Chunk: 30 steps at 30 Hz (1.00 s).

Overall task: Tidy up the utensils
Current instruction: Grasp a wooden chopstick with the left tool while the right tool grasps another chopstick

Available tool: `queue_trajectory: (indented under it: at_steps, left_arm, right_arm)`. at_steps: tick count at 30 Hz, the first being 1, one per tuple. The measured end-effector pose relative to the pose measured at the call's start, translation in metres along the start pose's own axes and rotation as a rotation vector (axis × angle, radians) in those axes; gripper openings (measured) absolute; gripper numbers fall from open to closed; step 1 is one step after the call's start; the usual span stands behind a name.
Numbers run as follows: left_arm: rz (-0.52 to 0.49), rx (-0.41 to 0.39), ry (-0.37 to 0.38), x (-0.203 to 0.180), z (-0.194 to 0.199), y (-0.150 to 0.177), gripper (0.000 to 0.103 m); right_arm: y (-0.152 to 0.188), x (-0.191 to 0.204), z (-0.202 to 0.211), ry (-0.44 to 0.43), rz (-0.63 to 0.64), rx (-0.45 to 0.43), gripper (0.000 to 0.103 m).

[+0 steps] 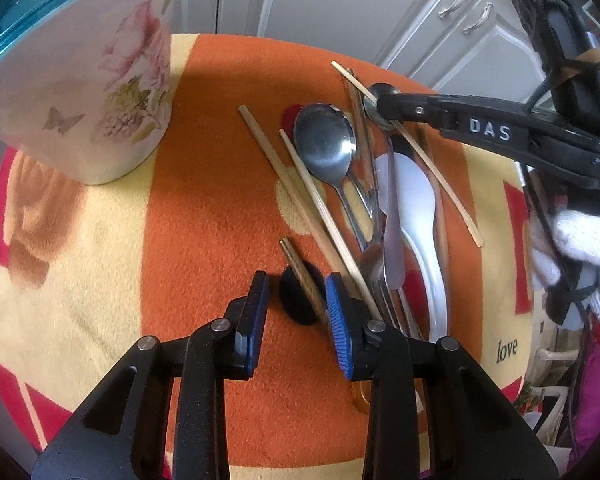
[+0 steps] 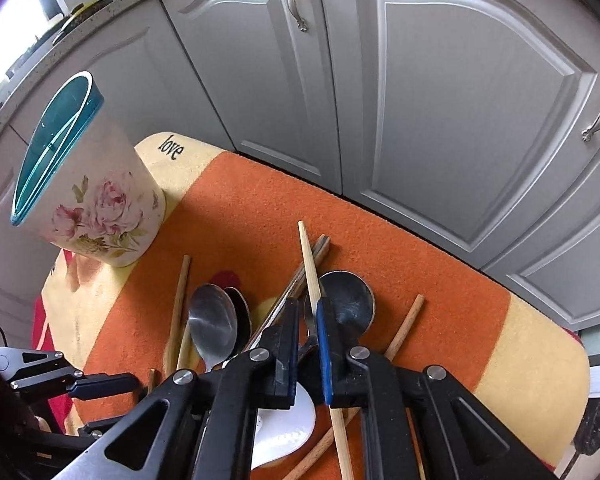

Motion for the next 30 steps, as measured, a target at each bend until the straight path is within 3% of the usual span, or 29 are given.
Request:
queue_trajectory:
  at_steps: [2, 7, 10, 18, 25, 30]
  left_arm:
    - [-0.010, -0.004, -0.002, 0.001, -0.001, 0.000, 0.013]
    - [-0.009, -0.012, 0.021, 0.000, -0.001, -0.003, 0.010]
    - [0.003, -0.009, 0.035, 0.008, 0.007, 0.000, 0.004]
    - [0.023, 0.001, 0.040, 0.020, 0.018, 0.009, 0.004]
    - [-0.002, 0.018, 0.101, 0.014, 0.024, 0.015, 0.006]
    - [-0.003, 0.048, 0.061, 0.011, 0.017, 0.014, 0.011]
  right_arm:
    - [0.004, -0.001, 0.005, -0.004, 0.006, -0.001, 0.002]
    - [0.013, -0.008, 0.023, -0.023, -0.024, -0.033, 0.002]
    - [0.012, -0.009, 0.026, 0.025, 0.010, -0.058, 0.002]
    - [0.005, 0.000, 0.006, 0.047, 0.081, 0.025, 0.002]
    - [0.002, 0.000, -0.009, 0.067, 0.122, 0.085, 0.006]
    - [-0.003, 0.002, -0.015, 0.058, 0.116, 0.083, 0.006]
Point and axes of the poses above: each gripper's, at about its wrist camera, not at the fingertips, and z roughly against the way its jaws point, x to its left, y to its underside, the point moved 7 cm from there along -z, roughly the way its jaws point, and after that the axes turned 4 degrees about x, right-handed, at the moved point
